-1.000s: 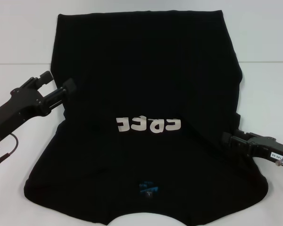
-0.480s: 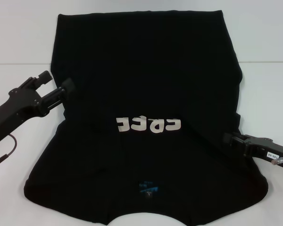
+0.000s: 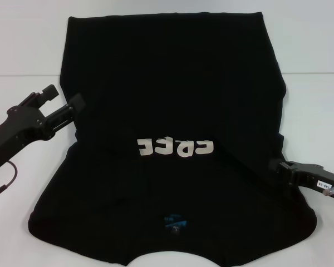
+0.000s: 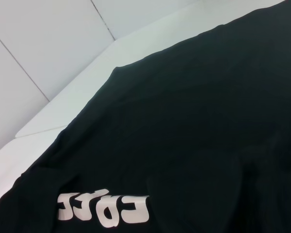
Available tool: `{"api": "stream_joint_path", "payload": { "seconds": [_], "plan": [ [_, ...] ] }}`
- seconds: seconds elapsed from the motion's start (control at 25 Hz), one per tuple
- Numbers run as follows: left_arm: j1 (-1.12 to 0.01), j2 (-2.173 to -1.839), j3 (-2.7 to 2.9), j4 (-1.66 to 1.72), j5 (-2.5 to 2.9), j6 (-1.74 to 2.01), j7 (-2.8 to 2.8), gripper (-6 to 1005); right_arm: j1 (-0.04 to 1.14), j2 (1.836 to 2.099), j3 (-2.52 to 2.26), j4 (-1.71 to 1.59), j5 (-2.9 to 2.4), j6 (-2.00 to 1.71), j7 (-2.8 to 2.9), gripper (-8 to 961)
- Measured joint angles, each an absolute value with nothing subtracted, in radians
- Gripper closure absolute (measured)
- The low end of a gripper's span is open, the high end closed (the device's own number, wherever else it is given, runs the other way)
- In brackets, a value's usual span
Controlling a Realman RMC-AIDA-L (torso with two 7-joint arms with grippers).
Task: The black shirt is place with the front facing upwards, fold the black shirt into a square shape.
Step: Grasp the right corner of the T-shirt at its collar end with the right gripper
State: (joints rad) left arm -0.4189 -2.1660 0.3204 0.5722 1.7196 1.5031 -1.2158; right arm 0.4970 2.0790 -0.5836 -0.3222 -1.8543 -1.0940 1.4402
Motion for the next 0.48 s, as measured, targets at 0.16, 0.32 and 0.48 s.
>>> {"api": "stream_joint_path", "payload": {
  "seconds": [0.16, 0.32, 0.48],
  "plan": [
    [-0.417, -2.166, 0.320, 0.572, 1.720, 1.507, -1.216, 122, 0.495, 2.082, -0.585, -0.328, -1.853, -1.124, 1.433, 946],
    [-0.417, -2.166, 0.321, 0.572, 1.720, 1.508, -1.215, 122, 0.504, 2.083, -0.639, -0.332, -1.857, -1.170, 1.413, 946],
    [-0.418, -2.166, 0.321, 0.572, 1.720, 1.508, -1.212, 122, 0.518, 2.085, -0.708, -0.332, -1.857, -1.165, 1.411, 947]
  ]
}}
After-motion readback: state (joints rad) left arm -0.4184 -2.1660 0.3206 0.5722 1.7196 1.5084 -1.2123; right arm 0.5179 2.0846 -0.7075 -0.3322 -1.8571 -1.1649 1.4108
